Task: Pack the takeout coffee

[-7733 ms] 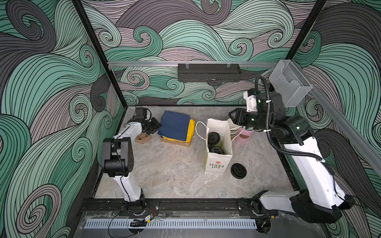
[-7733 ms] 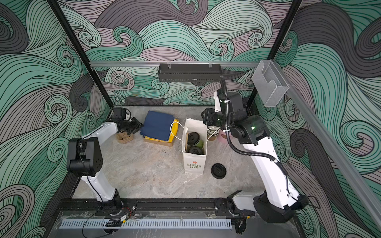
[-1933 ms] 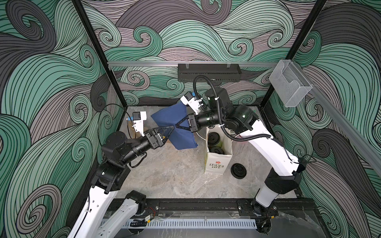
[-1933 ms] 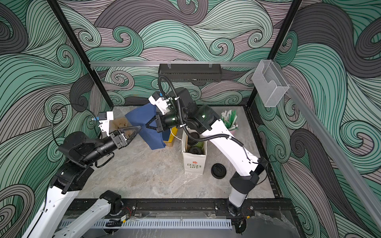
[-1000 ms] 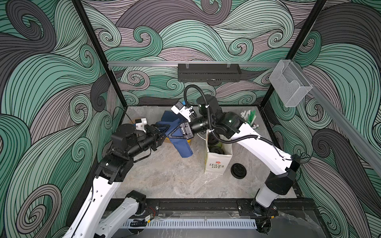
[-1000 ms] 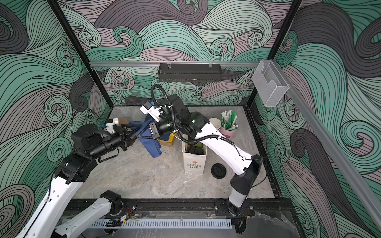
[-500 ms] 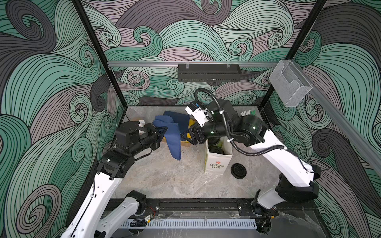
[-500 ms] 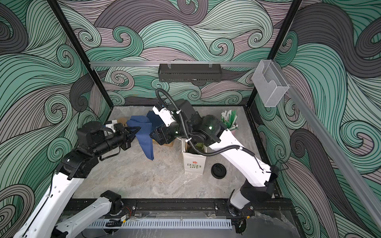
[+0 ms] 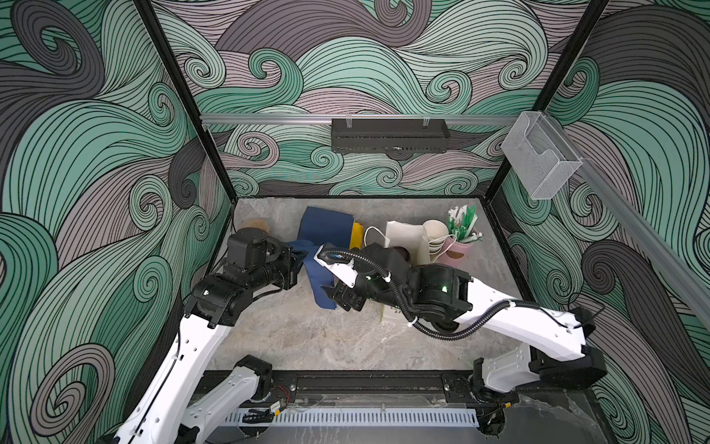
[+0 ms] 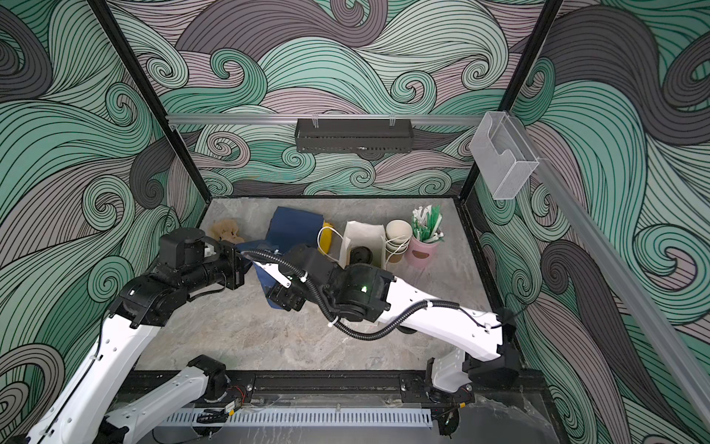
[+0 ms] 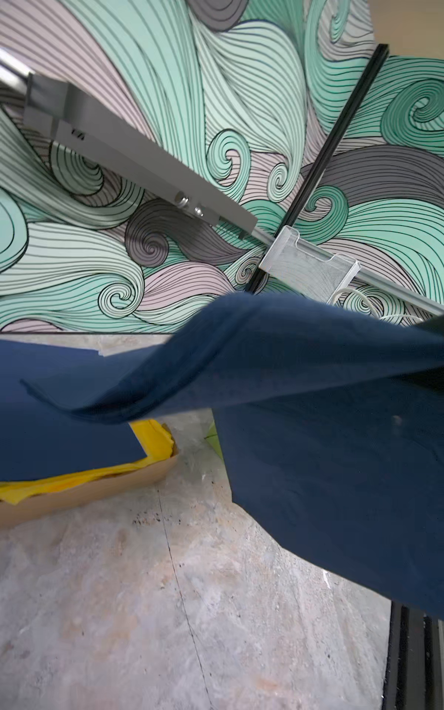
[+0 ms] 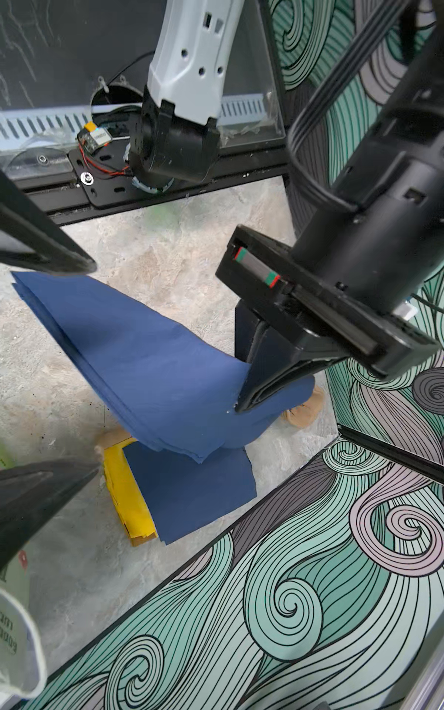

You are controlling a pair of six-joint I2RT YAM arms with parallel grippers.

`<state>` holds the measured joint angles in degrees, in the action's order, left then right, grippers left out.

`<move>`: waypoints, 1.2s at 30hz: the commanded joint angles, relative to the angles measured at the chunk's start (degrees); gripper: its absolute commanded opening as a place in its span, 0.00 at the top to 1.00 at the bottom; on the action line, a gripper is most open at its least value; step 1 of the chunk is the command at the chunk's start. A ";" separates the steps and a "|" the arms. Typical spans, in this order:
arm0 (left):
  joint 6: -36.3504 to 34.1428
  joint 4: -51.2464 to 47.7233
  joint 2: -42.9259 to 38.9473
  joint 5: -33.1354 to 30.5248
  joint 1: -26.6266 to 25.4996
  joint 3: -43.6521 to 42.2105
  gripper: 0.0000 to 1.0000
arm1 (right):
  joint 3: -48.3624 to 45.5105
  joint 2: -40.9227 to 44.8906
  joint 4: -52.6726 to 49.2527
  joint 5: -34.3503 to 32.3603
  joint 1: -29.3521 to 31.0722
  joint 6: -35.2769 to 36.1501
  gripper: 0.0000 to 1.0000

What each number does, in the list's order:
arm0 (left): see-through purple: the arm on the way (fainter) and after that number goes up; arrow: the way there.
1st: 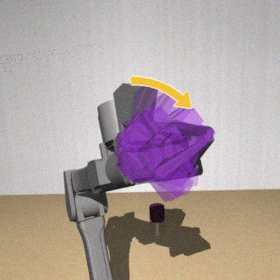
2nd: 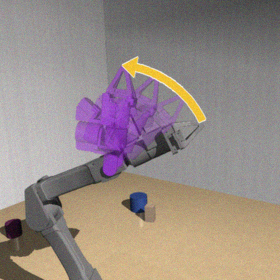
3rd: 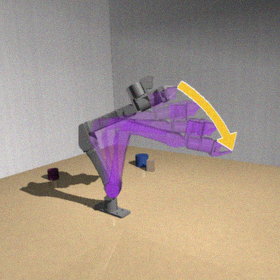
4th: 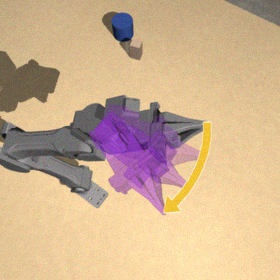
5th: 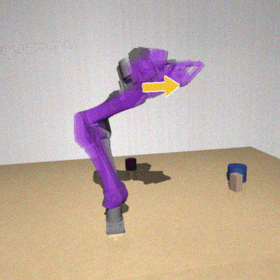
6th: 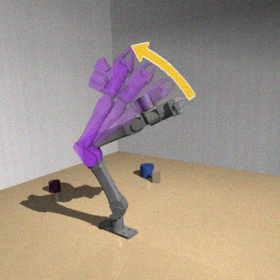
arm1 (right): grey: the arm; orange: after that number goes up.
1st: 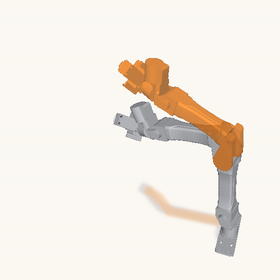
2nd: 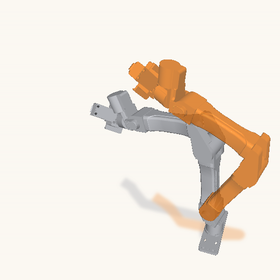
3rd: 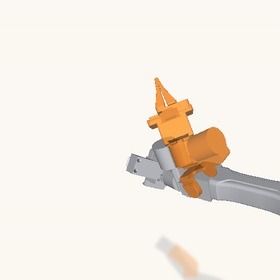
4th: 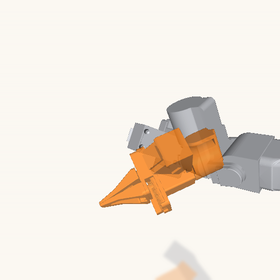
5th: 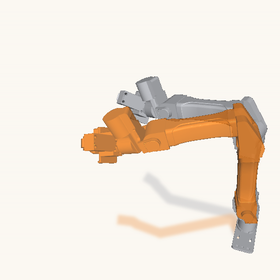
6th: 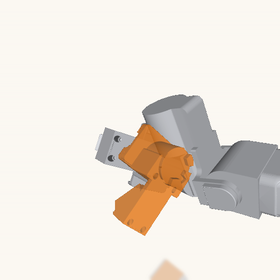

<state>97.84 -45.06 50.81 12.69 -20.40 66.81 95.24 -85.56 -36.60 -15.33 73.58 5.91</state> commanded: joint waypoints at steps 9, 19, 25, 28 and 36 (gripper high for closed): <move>3.94 -4.24 -0.07 2.11 -0.26 1.40 1.00 | -2.73 -5.59 13.52 -4.26 0.86 5.16 0.20; 2.72 -8.22 -0.71 3.92 -0.28 1.99 1.00 | -4.54 -8.65 15.26 -5.22 -0.36 10.11 0.24; 2.53 -8.38 -0.80 4.06 -0.26 2.25 1.00 | -4.73 -9.01 14.81 -4.35 -0.53 12.19 0.51; 2.44 -7.71 -0.89 4.04 -0.32 2.06 1.00 | -4.65 -9.01 14.76 -3.88 -0.59 12.25 0.66; 0.92 1.18 -3.36 1.99 -0.26 -0.18 0.69 | -3.25 -7.51 11.06 -3.37 -0.54 9.99 0.97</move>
<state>100.40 -48.84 49.06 15.84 -20.40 66.72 90.52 -94.30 -23.64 -19.16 73.32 16.16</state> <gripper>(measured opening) 0.277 0.055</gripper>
